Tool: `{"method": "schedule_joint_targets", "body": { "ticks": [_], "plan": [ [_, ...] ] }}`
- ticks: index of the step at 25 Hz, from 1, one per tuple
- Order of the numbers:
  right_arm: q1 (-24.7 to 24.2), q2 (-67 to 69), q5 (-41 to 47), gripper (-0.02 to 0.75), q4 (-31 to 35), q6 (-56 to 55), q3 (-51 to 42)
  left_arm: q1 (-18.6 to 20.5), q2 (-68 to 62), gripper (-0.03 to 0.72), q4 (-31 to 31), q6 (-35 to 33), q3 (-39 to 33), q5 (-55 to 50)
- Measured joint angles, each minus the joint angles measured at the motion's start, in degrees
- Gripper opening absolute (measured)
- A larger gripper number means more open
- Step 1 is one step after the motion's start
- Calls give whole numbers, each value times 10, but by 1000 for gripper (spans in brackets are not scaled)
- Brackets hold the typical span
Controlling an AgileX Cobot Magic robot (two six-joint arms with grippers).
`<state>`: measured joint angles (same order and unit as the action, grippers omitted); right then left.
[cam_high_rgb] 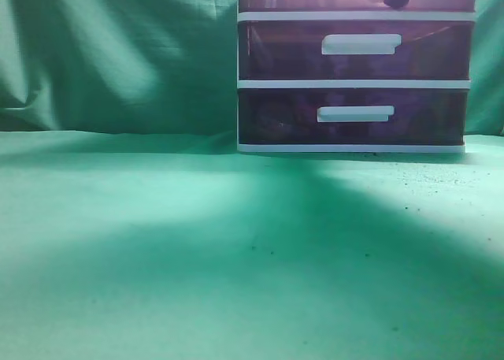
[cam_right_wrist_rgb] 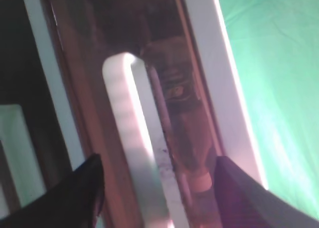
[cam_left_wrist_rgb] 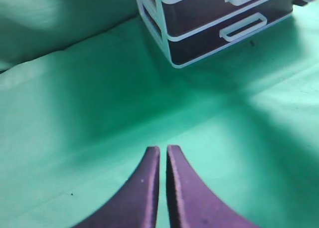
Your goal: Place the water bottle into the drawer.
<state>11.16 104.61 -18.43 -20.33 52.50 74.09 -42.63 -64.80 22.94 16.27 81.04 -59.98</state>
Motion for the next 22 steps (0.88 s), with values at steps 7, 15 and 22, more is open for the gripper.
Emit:
{"method": "schedule_joint_targets", "body": {
  "ticks": [7, 15, 22],
  "plan": [
    [24, -57, 1, 434, 1, -38, -56, 0, 0, 0, 11, 3, 0, 0],
    [99, -210, 205, 434, 108, -240, -85, 0, 70, 0, -42, 3, -38, 36],
    [146, -348, 495, 115, 234, -280, -85, 0, 252, 0, -76, -21, -187, 67]
  ]
}}
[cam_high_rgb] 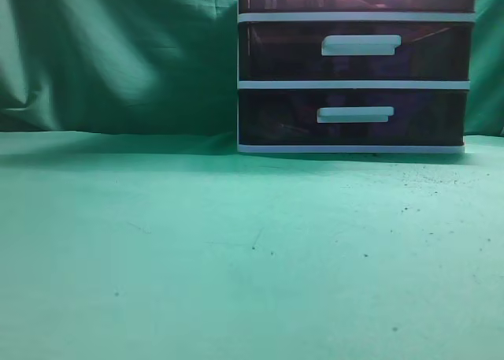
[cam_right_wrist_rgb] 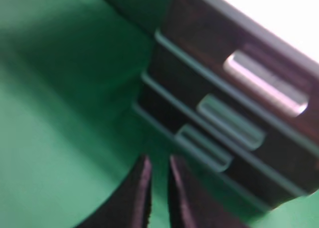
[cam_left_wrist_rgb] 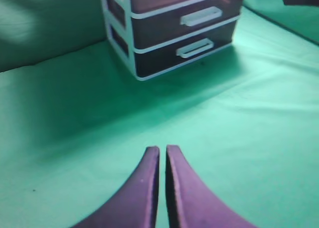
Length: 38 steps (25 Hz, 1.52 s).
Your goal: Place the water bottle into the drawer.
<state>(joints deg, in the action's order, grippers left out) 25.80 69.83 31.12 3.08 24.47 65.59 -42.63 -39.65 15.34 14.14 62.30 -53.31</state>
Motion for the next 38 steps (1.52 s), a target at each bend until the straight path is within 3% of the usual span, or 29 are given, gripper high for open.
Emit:
{"method": "schedule_joint_targets", "body": {
  "ticks": [3, 8, 14, 17, 22, 30, 38],
  "plan": [
    [1, -58, 87, 0, 92, -5, 0, 0, 84, 0, -35, -24, -81, 32],
    [1, -135, 196, 0, 219, 82, 0, 0, 209, 0, -64, -41, -199, 56],
    [1, -220, 275, 0, 310, 152, -43, 0, 325, 0, -74, -44, -308, 91],
    [1, -267, 265, 0, 345, 152, -102, 0, 362, 0, -79, -45, -349, 123],
    [1, -360, 176, 0, 397, 159, -220, 0, 381, 0, -103, -45, -402, 178],
    [1, -497, 26, 0, 413, 182, -389, 0, 381, 0, -73, -45, -470, 197],
    [1, -507, -21, 0, 439, 184, -475, 0, 381, 0, -69, -45, -510, 206]
  ]
}}
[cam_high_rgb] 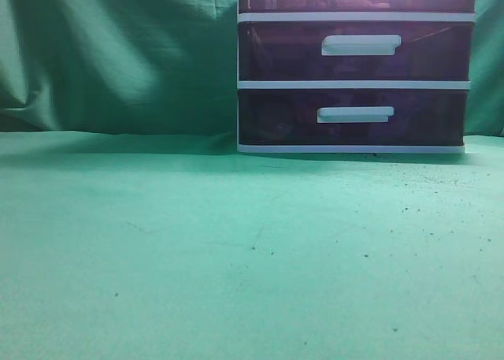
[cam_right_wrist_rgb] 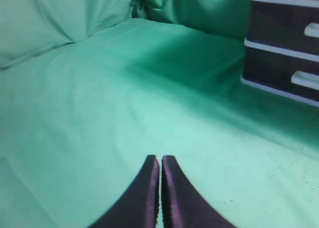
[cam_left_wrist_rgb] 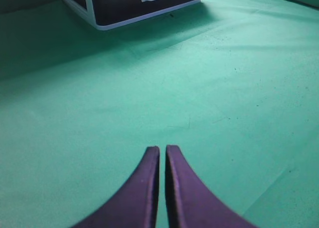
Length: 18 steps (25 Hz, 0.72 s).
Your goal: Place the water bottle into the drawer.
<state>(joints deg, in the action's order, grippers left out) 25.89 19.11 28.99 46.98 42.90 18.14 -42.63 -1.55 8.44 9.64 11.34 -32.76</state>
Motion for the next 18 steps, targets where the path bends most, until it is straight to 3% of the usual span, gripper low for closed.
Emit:
{"method": "schedule_joint_targets", "body": {
  "ticks": [6, 13, 18],
  "plan": [
    [0, 0, -55, 0, 18, 1, 0, 0, 0, 0, 1, 0, -1, 0],
    [0, 0, -44, 0, 18, 3, 0, 0, 0, 0, 4, 0, -1, 0],
    [-11, -20, -61, 0, -58, 21, -17, 0, 0, 0, 5, 0, -1, 0]
  ]
}}
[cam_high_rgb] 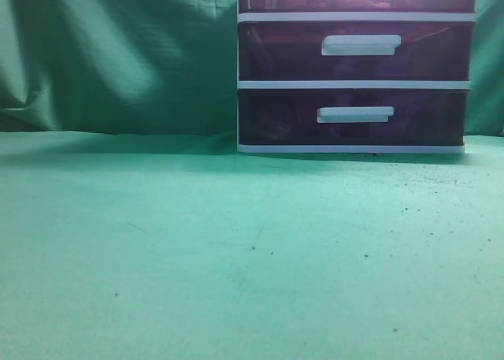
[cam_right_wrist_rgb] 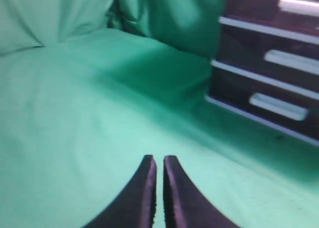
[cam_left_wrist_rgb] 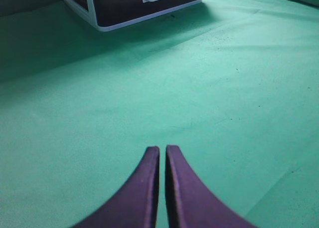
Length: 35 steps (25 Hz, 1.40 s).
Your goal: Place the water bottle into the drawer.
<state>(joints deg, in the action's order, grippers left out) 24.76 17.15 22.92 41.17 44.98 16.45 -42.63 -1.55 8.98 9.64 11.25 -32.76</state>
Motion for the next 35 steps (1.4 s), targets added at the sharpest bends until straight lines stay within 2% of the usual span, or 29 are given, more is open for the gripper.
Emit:
{"method": "schedule_joint_targets", "body": {
  "ticks": [2, 4, 9, 12, 17, 18, 24, 35],
  "plan": [
    [-14, -19, -7, 0, -19, -16, -9, 0, 0, 0, 0, 0, 0, 0],
    [-73, -88, -17, 0, -88, -91, -38, 0, 0, 0, 0, 0, 0, 0],
    [-185, -162, -19, 0, -259, -314, -84, 0, 0, 0, 1, 0, -6, 0],
    [-209, -176, -36, 0, -314, -389, -125, 0, 0, 0, 1, 0, -6, 0],
    [-213, -177, -66, 0, -343, -420, -178, 0, 0, 0, 1, 0, -6, 0],
    [-213, -177, -68, 47, -346, -423, -179, 0, 0, 0, 1, 0, -6, 0],
    [-225, -177, -22, 47, -364, -426, -179, 0, 0, 0, 1, 0, -6, 0],
    [-225, -177, -15, 47, -365, -435, -179, 0, 0, 0, 1, 0, -6, 0]
  ]
}}
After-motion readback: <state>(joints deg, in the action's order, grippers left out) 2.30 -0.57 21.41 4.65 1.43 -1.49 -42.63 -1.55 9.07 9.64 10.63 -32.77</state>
